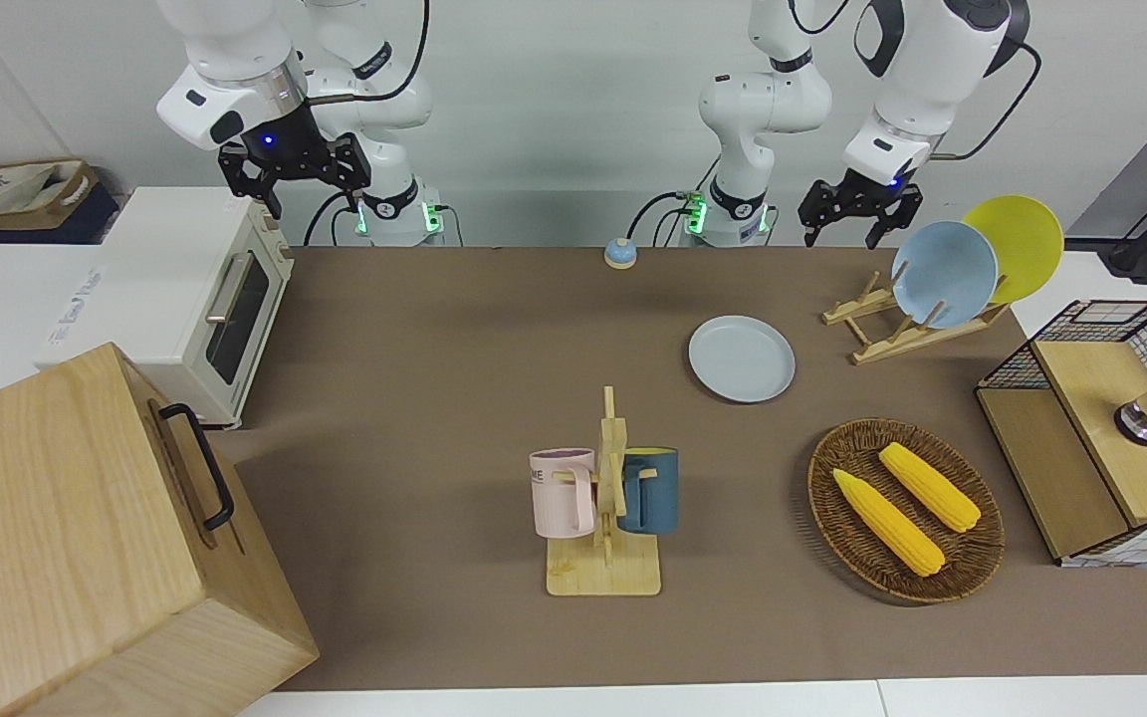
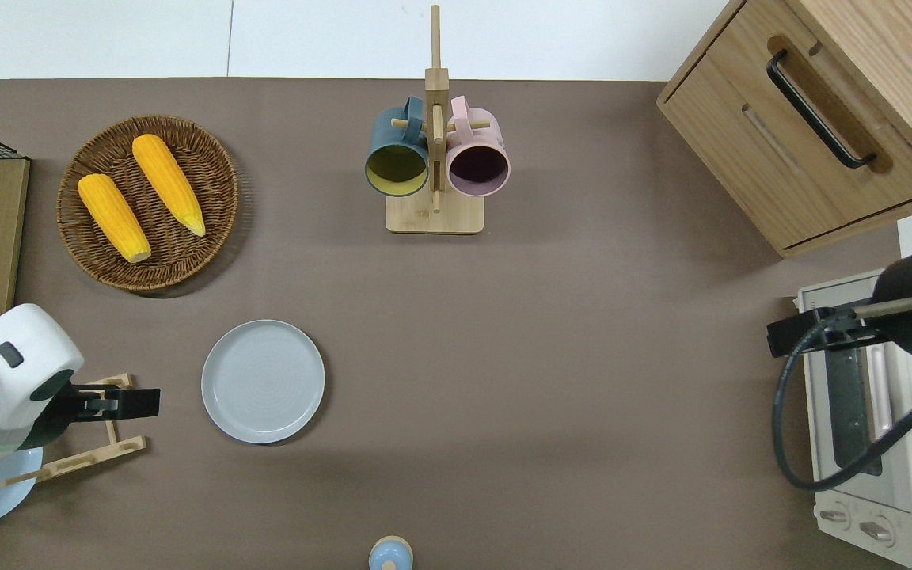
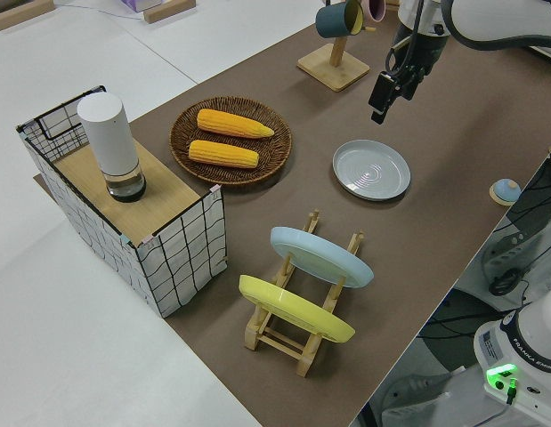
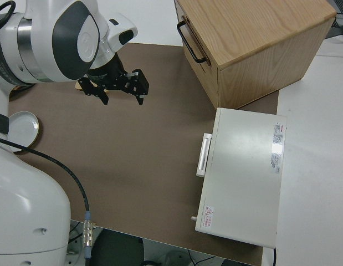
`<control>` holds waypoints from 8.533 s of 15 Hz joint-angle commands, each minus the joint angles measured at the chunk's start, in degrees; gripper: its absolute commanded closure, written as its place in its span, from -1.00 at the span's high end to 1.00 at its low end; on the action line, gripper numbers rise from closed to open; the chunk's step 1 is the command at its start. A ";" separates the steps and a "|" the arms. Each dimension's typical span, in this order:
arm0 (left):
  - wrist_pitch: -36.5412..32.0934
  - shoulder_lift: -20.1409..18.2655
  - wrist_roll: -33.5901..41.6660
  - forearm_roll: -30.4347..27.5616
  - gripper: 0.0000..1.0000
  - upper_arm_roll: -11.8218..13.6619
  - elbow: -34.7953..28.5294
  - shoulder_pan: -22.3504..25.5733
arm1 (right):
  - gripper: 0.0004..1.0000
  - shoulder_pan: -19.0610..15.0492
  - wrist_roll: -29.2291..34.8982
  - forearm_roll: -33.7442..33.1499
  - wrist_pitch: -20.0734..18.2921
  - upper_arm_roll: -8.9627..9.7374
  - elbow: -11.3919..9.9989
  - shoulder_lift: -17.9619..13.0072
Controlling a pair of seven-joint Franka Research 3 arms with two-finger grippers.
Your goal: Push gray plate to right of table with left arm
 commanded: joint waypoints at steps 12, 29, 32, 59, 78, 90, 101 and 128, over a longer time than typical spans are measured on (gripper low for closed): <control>14.52 0.59 -0.88 0.15 0.99 0.09 -10.98 -0.09 | 0.97 -1.15 0.75 0.25 -0.89 0.92 0.53 -0.14; 23.84 5.51 -1.23 0.15 0.99 0.09 -15.64 0.35 | 0.97 -1.15 0.66 0.25 -0.89 0.92 0.53 -0.14; 26.03 6.91 -1.32 0.15 0.99 0.18 -16.17 0.35 | 0.97 -1.15 0.75 0.25 -0.89 0.92 0.53 -0.14; 42.48 15.18 -1.85 0.15 0.98 0.18 -22.94 0.35 | 0.97 -1.07 0.75 0.25 -0.89 0.92 0.53 -0.14; 42.39 15.18 -2.02 0.15 -1.00 0.18 -23.03 0.27 | 0.97 -1.15 0.75 0.25 -0.89 0.92 0.53 -0.14; 41.77 15.88 -12.21 0.15 -1.00 -0.08 -22.59 -7.02 | 0.97 -1.07 0.75 0.25 -0.89 0.92 0.53 -0.14; 41.95 16.94 -22.23 -0.46 -1.00 -0.17 -21.44 -14.85 | 0.97 -1.15 0.66 0.25 -0.89 0.92 0.53 -0.14; 41.42 29.94 -51.50 -0.38 -1.00 -11.94 -6.33 -24.43 | 0.97 -1.15 0.75 0.25 -0.89 0.92 0.53 -0.14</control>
